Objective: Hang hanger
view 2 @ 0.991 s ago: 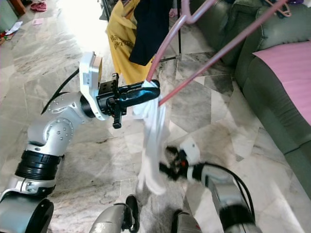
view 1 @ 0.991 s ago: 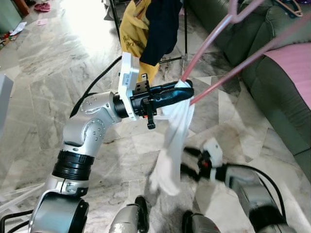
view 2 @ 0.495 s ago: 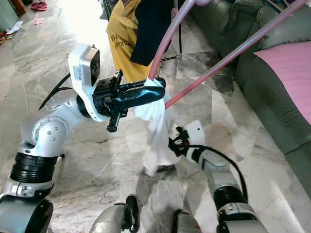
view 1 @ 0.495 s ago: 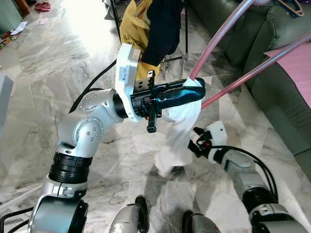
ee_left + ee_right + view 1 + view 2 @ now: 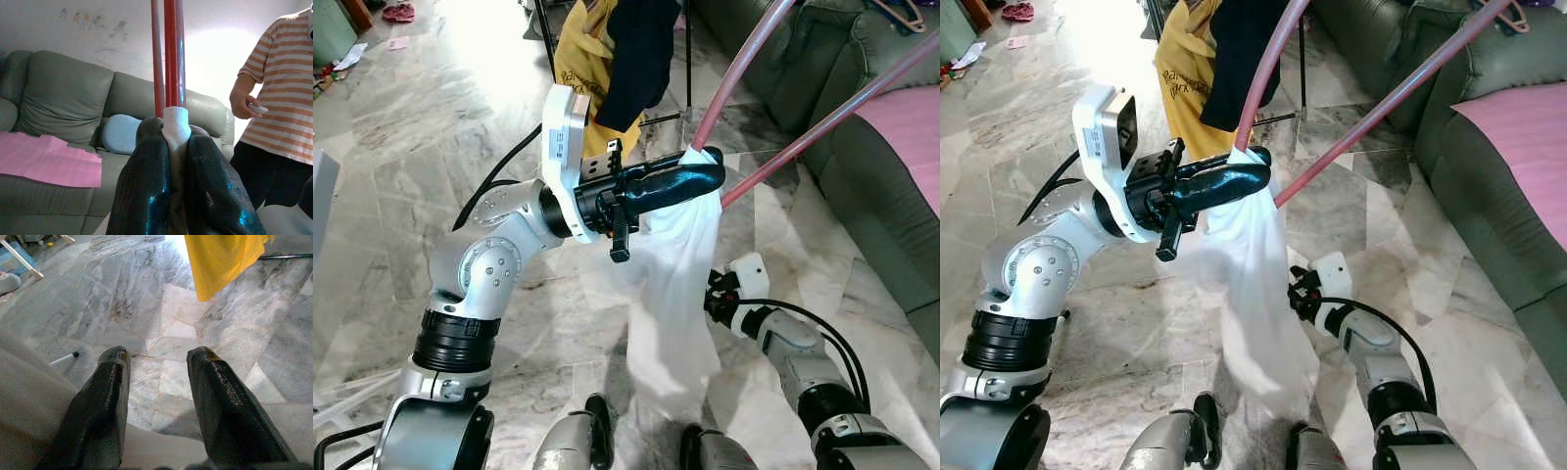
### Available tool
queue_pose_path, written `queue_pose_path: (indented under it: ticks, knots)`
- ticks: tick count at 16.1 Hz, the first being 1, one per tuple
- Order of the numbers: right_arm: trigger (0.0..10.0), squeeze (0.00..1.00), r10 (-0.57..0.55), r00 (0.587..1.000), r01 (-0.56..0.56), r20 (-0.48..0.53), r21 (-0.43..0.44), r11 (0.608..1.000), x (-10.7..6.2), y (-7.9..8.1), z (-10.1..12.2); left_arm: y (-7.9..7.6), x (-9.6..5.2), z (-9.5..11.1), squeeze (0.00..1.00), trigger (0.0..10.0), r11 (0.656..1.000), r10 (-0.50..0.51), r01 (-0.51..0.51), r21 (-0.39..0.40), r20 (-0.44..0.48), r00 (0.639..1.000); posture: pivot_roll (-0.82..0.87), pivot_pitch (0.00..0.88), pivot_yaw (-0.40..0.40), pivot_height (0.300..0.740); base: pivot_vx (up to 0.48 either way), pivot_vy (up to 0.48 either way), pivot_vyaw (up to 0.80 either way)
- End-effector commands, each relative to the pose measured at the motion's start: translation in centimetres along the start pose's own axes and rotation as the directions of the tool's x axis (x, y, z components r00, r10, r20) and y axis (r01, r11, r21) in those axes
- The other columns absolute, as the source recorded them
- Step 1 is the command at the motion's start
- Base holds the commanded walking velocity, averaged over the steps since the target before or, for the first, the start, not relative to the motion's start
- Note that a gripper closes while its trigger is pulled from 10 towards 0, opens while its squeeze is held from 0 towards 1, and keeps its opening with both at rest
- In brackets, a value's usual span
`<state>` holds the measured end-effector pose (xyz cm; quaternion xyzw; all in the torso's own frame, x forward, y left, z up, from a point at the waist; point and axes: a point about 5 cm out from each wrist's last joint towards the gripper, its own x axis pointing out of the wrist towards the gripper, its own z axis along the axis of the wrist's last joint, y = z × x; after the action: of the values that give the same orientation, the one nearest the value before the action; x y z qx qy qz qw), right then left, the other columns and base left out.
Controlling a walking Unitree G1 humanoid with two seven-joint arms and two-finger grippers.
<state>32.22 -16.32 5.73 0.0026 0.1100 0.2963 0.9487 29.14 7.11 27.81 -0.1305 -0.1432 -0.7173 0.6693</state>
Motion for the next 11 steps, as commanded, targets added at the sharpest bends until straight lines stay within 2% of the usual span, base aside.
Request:
queue_pose_path:
  ticks: [1,7,11]
  knots:
    - [0.0,0.00,0.005,1.000,-0.004,-0.015,0.028,1.000,-0.3,0.4,-1.0,-0.2,0.3,0.8,0.00,10.0,0.999,-0.018,0.018,0.040,0.010,1.000,-0.02,0.229,0.080,0.740,0.000,0.000,0.00]
    - [0.0,0.00,-0.007,1.000,0.007,-0.002,0.032,0.999,-0.4,0.0,-0.8,0.1,0.2,0.7,0.00,10.0,0.999,0.002,-0.003,0.054,0.009,1.000,-0.02,0.226,0.077,0.740,0.000,0.000,0.00]
    - [0.0,0.00,-0.071,0.996,0.070,0.055,0.022,0.997,-1.2,-1.1,-0.1,0.8,-0.3,0.7,0.00,10.0,0.995,0.064,-0.065,0.079,0.022,0.998,-0.02,0.222,0.075,0.740,0.000,0.000,0.00]
